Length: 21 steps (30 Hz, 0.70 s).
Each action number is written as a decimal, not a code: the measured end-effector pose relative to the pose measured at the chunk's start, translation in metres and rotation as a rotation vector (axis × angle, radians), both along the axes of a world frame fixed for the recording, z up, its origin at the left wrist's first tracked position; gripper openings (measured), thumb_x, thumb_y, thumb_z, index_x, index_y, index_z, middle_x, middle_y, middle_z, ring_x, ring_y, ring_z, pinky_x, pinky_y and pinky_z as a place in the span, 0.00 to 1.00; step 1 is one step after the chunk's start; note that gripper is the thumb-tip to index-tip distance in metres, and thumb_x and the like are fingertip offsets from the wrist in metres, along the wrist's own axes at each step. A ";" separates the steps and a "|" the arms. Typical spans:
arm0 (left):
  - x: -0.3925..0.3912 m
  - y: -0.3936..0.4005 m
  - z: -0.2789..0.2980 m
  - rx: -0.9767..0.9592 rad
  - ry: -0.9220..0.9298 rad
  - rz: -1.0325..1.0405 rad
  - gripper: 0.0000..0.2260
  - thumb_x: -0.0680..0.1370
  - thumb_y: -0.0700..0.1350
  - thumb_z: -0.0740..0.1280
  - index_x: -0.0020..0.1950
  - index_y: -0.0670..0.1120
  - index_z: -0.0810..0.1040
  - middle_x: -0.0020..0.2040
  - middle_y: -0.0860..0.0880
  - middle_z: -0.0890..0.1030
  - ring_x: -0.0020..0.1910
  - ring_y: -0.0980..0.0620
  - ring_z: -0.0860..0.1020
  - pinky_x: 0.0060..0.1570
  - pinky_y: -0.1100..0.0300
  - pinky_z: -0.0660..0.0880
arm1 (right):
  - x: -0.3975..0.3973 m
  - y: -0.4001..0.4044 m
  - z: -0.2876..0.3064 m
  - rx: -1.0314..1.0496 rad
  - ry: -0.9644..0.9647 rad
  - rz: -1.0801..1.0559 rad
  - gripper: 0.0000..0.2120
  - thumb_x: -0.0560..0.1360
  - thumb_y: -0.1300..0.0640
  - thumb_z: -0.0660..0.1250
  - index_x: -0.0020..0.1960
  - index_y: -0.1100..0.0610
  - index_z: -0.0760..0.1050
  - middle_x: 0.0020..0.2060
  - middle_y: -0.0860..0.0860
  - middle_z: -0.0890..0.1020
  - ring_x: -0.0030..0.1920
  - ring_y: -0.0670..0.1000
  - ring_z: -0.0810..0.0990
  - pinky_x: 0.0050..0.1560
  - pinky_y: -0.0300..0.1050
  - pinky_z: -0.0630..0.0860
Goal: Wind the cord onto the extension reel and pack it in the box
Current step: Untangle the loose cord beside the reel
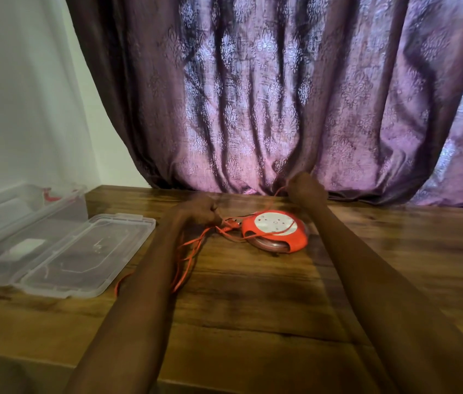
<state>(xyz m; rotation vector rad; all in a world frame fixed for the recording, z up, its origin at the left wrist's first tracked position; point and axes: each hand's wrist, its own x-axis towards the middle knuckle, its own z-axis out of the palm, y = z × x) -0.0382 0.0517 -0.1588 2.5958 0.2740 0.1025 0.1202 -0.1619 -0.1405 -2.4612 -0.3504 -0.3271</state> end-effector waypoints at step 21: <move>0.003 0.006 -0.003 -0.023 -0.108 0.015 0.15 0.70 0.33 0.75 0.32 0.51 0.76 0.25 0.57 0.77 0.24 0.64 0.73 0.25 0.73 0.67 | -0.026 0.048 -0.014 -0.399 0.022 0.823 0.09 0.79 0.57 0.67 0.48 0.59 0.84 0.36 0.47 0.83 0.35 0.42 0.79 0.42 0.41 0.73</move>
